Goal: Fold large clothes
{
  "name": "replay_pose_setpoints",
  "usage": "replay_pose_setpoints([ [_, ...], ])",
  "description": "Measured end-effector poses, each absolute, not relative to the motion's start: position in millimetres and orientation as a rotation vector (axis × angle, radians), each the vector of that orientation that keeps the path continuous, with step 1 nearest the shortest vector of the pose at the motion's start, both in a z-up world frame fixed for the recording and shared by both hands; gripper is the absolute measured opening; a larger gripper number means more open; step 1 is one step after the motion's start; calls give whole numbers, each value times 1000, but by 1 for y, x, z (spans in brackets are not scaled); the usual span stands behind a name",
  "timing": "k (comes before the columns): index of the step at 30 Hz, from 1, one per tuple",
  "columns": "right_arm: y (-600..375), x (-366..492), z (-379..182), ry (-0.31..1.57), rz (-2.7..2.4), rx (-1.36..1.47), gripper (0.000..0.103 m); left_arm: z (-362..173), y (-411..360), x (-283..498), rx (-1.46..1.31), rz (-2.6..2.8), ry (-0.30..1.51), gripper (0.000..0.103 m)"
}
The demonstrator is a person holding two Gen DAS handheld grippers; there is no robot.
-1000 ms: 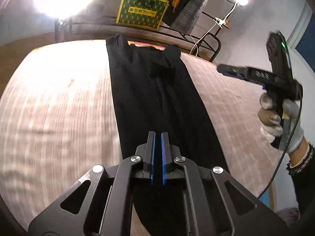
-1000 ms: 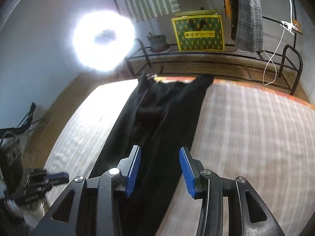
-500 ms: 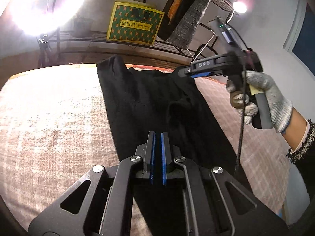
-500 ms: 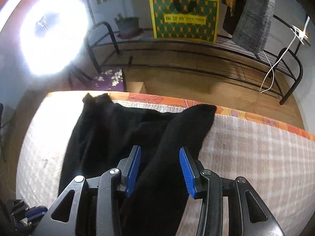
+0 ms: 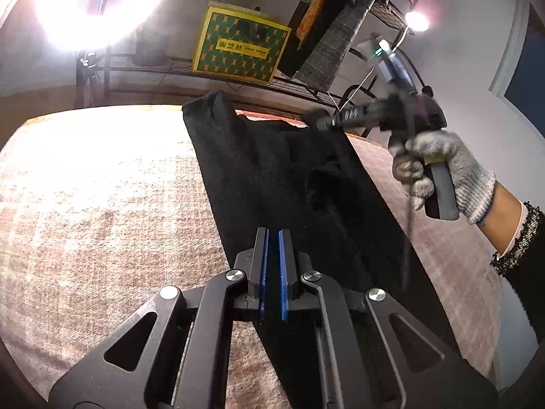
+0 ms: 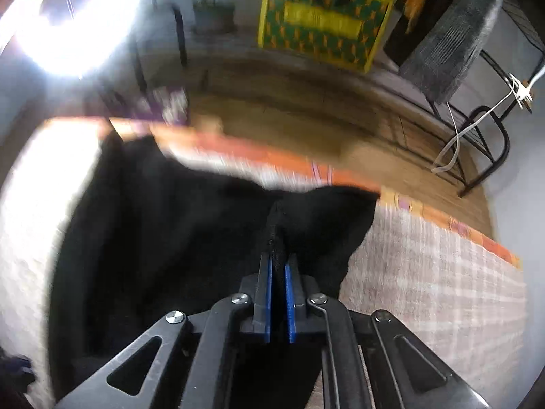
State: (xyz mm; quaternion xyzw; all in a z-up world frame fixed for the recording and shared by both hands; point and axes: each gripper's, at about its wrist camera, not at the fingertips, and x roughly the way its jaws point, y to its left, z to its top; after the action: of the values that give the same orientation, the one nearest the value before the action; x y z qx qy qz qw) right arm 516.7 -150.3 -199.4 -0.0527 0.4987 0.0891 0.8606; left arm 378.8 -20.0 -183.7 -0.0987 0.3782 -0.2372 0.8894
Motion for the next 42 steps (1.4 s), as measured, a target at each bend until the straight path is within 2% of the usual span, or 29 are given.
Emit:
replay_pose_setpoints([
  [3,-150,520,-203,1034,235,-84,4,-182,-22,377,-193,-488,777,2],
  [7,-146,524,-241,1096,249,-104,6,-180,-25,378,-187,-488,779,2],
  [8,-146,524,-239,1085,274,-84,18,-180,-26,377,-183,-487,784,2],
  [10,-151,523,-234,1093,302,-35,28,-175,-26,373,-183,-490,794,2],
  [20,-225,402,-114,907,341,176,29,-117,-4,286,-165,-475,818,3],
  [21,-230,391,-105,900,339,187,30,-113,-2,279,-171,-473,822,5],
  [23,-240,358,-84,882,338,204,31,-102,3,261,-188,-473,832,23],
  [24,-244,346,-75,875,336,207,31,-96,6,251,-200,-470,836,27],
  [33,-258,195,7,813,406,164,32,-72,6,174,-236,-482,949,31],
  [39,-264,96,11,816,435,154,32,-92,1,124,-328,-489,1012,32],
  [42,-264,60,-16,845,442,174,39,-113,-1,110,-387,-477,1064,33],
])
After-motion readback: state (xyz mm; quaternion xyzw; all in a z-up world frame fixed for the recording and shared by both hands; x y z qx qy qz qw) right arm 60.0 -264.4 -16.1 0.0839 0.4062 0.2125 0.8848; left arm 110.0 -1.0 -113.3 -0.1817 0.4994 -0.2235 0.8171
